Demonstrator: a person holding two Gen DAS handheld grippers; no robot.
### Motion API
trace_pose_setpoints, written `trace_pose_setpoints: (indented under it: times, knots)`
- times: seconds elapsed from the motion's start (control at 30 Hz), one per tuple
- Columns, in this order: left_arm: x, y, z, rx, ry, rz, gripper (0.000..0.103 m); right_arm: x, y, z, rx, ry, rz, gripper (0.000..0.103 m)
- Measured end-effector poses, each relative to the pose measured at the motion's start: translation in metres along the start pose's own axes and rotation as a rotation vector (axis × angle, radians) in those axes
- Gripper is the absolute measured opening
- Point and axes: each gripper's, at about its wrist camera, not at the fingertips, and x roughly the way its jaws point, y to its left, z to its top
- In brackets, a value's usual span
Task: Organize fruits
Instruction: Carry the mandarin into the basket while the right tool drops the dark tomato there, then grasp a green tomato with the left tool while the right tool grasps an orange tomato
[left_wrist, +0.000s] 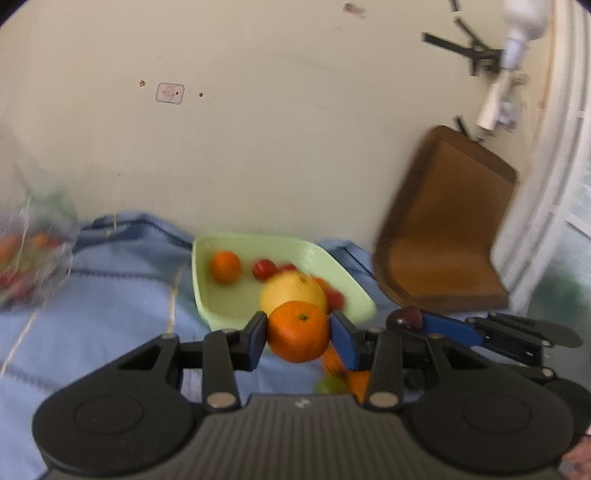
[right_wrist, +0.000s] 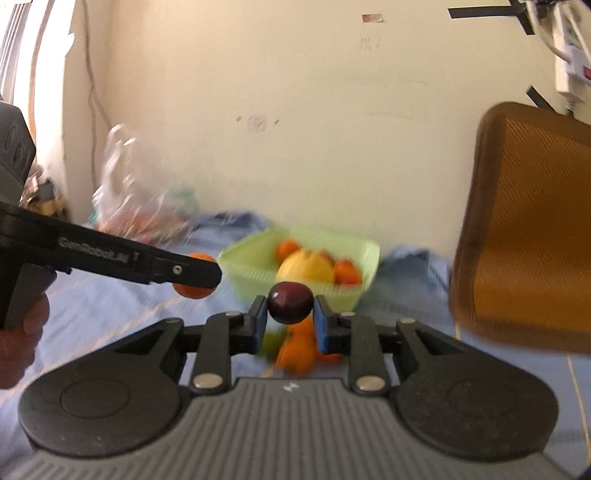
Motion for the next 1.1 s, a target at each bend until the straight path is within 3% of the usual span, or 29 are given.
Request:
trace_pose_setpoints:
  times: [0.27,0.3,0.33,0.4,0.53,0.63,0.73,0.93,1.1]
  knots:
    - [0.068,0.017,0.017,0.026,0.061,0.081,0.039,0.075,-0.027,0.016,0.034,0.051,-0.008,0.030]
    - [0.070,0.020,0.015,0.024,0.064,0.089,0.041,0.080,-0.029,0.015,0.037,0.057,-0.006,0.032]
    - [0.071,0.023,0.015,0.016,0.060,0.090,0.043,0.083,-0.031,0.015,0.041,0.063,-0.008,0.042]
    - [0.067,0.027,0.015,0.002,0.040,0.088,0.046,0.083,-0.034,0.015,0.056,0.046,-0.010,0.051]
    - [0.042,0.026,0.013,-0.015,-0.020,0.091,0.046,0.069,-0.041,0.019,0.084,-0.004,-0.017,0.051]
    - [0.016,0.023,0.003,-0.040,-0.043,0.042,0.045,0.049,-0.046,0.020,0.112,-0.031,-0.019,0.051]
    - [0.001,0.017,-0.013,-0.087,-0.003,-0.058,0.044,0.026,-0.046,0.011,0.134,-0.014,0.007,0.050]
    - [0.021,0.011,-0.038,-0.171,0.148,-0.204,0.046,0.002,-0.018,-0.023,0.037,0.110,0.063,0.050]
    - [0.034,0.008,-0.045,-0.181,0.183,-0.246,0.049,0.023,-0.001,-0.029,-0.068,0.197,0.060,0.050]
